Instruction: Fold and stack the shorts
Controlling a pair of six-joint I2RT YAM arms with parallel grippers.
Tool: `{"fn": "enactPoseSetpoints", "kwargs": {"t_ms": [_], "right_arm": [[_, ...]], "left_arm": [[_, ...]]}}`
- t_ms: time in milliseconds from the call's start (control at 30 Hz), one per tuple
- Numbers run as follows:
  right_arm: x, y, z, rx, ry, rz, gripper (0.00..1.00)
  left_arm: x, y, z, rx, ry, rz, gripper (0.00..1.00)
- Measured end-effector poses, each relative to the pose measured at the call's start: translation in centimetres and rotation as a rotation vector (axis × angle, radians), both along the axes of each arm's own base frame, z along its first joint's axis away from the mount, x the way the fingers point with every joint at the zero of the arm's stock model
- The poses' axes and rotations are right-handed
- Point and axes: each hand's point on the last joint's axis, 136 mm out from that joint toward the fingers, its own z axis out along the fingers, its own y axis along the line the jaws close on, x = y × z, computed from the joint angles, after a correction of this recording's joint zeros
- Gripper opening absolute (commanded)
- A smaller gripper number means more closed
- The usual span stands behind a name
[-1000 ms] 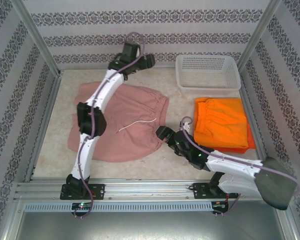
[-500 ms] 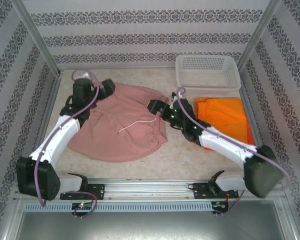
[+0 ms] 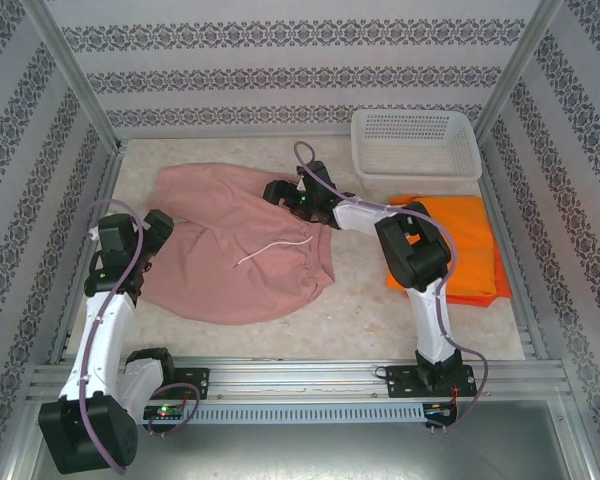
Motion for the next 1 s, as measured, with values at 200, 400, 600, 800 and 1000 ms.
{"fn": "enactPoseSetpoints", "kwargs": {"t_ms": [200,400,600,800,1000], "right_arm": [[3.9,-0.6,-0.9,-0.021,0.008,-0.028,0.91],[7.8,-2.3,-1.6,-0.091,-0.002,-0.085,0.92],[9.4,-5.2,-1.6,-0.128,0.004,-0.166,0.92],[9.7,-5.9,-1.7,-0.136,0.004,-0.185,0.92],[9.6,-5.6,-1.7,-0.134,0.005,-0.178,0.93]], "left_arm": [[-2.3,0.2,-3.1,-0.076,0.052,0.049,1.00],[-3.6,-0.7,-5.7,-0.158,0.121,0.060,1.00],[-5.0,-0.8,-6.0,-0.169,0.139,0.086,1.00],[-5.7,-0.8,-7.6,-0.176,0.179,0.101,0.93],[-5.7,-1.2,-11.9,-0.231,0.315,0.105,0.80]]}}
